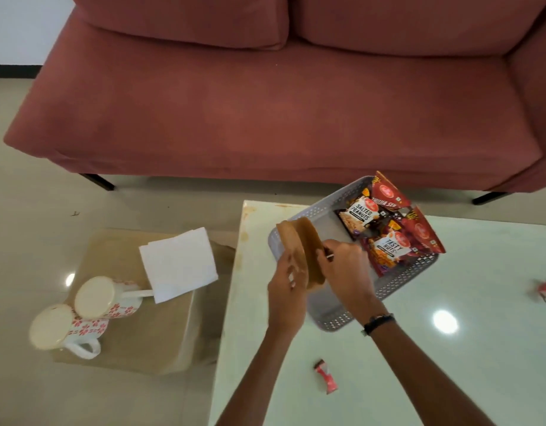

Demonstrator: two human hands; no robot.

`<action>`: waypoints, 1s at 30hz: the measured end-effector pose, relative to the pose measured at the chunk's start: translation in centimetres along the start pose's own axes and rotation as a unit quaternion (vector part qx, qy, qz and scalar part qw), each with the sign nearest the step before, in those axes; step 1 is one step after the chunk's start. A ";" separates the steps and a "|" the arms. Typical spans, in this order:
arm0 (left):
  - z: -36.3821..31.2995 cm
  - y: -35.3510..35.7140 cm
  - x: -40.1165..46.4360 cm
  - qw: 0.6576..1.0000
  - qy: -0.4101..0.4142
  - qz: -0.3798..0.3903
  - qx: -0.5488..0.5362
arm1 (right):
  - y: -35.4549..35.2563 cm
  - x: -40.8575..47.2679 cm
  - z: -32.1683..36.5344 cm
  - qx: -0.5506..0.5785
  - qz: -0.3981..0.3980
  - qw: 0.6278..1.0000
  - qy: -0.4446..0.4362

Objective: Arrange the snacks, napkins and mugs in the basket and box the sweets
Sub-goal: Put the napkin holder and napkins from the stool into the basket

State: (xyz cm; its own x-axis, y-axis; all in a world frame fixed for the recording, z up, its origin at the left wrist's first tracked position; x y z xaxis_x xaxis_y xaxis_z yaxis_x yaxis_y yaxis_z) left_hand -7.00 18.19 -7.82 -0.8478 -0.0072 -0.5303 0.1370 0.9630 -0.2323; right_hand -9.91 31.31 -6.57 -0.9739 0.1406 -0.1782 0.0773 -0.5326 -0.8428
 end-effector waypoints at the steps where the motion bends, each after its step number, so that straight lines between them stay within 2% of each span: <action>1: -0.1 2.2 0.2 0.999 0.003 0.035 0.000 | -0.5 0.2 -1.6 -0.002 0.001 1.000 0.008; 4: -0.1 7.1 1.4 0.996 -0.014 0.089 -0.025 | -0.9 1.1 -5.2 -0.012 0.003 1.000 0.016; 8: 0.7 10.3 3.2 0.993 -0.024 0.112 -0.028 | 0.2 3.2 -8.3 -0.003 0.005 1.000 0.017; 14: 2.7 13.0 4.6 0.989 -0.039 0.137 -0.023 | 1.6 4.1 -11.2 -0.047 0.000 0.999 0.024; 22: 2.0 14.3 4.8 0.991 -0.017 0.131 0.018 | 2.0 5.4 -12.1 -0.105 0.002 0.994 -0.023; 27: 2.0 14.2 5.0 0.990 -0.016 0.133 0.040 | 2.2 5.1 -12.1 -0.097 -0.001 0.995 -0.023; 30: 1.4 13.5 4.6 0.992 0.000 0.123 0.028 | 1.1 3.9 -11.9 -0.095 -0.056 0.994 0.001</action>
State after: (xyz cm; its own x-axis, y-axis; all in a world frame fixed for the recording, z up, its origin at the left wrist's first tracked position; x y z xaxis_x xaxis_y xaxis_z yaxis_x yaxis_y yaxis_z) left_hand -8.35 30.75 -14.49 -0.7857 0.2260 -0.5759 0.3680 0.9190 -0.1415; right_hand -11.09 41.24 -14.23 -0.9784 0.1915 -0.0780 0.0071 -0.3459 -0.9383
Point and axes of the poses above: each hand's wrist, its own x-axis towards the middle knuckle, its own y-axis out of the palm, z = x × y, the point moved 7 cm from there along x, towards the middle knuckle, and after that the axes turned 5 degrees about -y, right-handed, at the moved point
